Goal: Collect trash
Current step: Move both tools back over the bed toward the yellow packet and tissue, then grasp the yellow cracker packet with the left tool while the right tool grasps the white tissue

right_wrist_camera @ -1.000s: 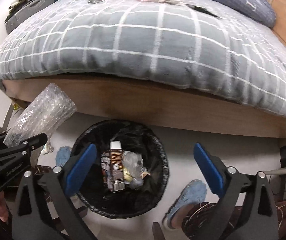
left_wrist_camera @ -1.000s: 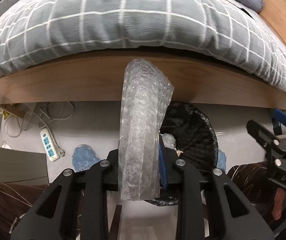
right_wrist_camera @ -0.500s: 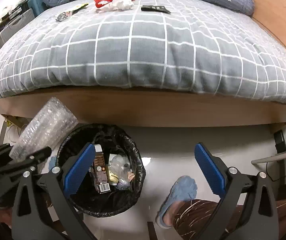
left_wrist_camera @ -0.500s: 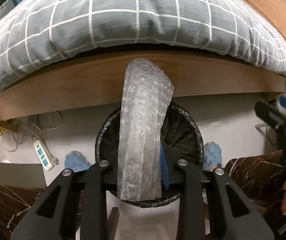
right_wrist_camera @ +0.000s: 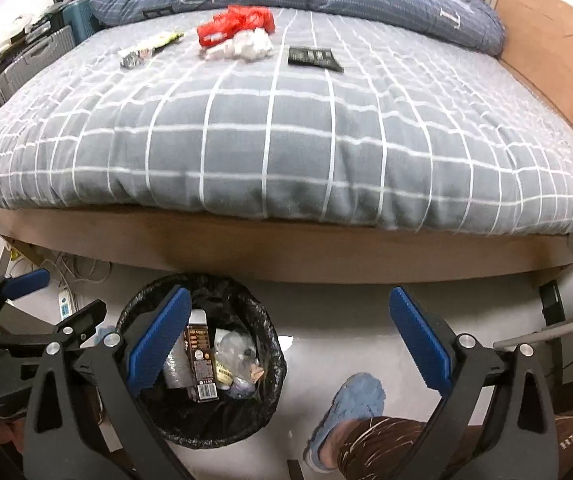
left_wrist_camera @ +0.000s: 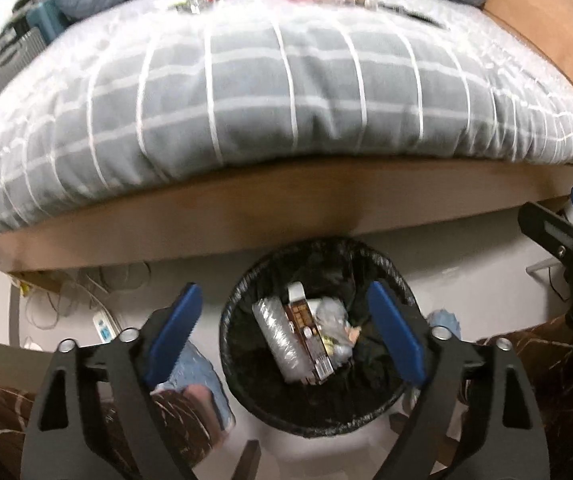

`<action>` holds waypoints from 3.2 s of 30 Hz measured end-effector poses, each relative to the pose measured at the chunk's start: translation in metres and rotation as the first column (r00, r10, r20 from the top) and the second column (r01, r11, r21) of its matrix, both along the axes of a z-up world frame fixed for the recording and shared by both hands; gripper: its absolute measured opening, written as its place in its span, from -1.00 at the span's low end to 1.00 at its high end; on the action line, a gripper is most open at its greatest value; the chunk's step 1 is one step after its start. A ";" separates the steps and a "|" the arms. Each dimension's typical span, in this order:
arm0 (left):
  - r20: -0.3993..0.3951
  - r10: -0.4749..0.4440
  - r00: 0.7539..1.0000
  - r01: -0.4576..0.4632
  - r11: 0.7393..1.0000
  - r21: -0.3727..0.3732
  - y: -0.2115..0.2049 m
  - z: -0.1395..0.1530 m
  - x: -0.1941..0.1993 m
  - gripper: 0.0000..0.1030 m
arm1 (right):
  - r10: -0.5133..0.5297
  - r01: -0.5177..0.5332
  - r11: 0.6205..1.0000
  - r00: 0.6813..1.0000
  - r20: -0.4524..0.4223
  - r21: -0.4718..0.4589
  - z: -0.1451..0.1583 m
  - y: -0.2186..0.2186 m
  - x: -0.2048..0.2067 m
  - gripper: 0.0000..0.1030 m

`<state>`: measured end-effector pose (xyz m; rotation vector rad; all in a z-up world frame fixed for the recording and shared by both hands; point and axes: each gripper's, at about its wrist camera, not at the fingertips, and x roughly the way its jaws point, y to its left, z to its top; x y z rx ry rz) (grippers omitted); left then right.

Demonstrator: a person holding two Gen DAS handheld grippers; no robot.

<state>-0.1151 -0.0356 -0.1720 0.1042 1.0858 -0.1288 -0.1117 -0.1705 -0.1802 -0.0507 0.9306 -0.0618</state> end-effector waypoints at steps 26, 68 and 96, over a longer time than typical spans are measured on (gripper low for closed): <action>0.265 0.078 0.961 -0.060 0.995 -0.075 0.032 0.121 0.078 0.89 | 0.032 -0.038 0.999 0.961 0.274 0.017 0.100 0.006 0.043 0.85; 0.168 0.068 0.984 -0.057 0.996 -0.071 0.083 0.088 0.335 0.89 | 0.094 -0.102 0.994 0.981 0.168 0.044 0.067 0.008 0.257 0.51; 0.101 0.052 0.994 -0.049 0.998 -0.037 0.079 0.044 0.379 0.32 | 0.154 -0.157 0.983 0.987 0.038 0.099 0.018 0.026 0.281 -0.63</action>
